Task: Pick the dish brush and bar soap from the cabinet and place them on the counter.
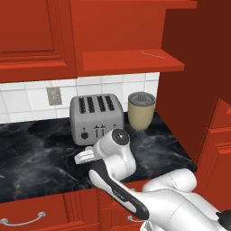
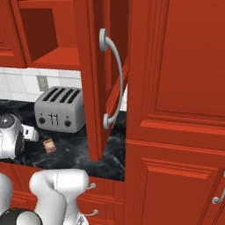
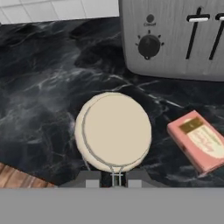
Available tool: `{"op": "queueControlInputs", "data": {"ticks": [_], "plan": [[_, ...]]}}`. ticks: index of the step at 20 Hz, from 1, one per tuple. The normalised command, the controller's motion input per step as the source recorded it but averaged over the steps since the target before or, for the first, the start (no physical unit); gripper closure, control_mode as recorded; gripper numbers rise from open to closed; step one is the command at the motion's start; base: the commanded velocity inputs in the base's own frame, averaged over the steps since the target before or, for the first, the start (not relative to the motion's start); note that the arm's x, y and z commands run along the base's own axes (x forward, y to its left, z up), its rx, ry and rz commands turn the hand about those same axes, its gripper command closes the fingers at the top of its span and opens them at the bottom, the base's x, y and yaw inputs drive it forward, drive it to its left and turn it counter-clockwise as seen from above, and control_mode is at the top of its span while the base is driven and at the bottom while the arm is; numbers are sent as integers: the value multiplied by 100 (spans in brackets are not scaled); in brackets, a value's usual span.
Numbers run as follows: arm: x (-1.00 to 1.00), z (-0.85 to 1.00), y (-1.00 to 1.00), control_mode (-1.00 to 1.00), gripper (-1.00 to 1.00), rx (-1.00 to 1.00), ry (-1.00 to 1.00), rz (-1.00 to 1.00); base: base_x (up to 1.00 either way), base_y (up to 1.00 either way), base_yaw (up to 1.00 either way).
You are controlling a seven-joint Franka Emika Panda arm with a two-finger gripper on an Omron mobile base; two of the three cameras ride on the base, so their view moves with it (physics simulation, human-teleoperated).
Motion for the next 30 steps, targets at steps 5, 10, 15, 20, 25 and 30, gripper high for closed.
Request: {"op": "queueControlInputs", "data": {"ticks": [5,10,15,20,25,30], "plan": [[31,-29,24,-100,100,-4,4,0,0,0,0],[29,-33,22,-100,100,-5,3,0,0,0,0],[32,-33,16,-100,100,-4,3,0,0,0,0],[27,-32,15,-100,100,-1,2,0,0,0,0],[24,-32,22,-100,100,0,1,0,0,0,0],[27,-37,20,-100,100,0,1,0,0,0,0]]}}
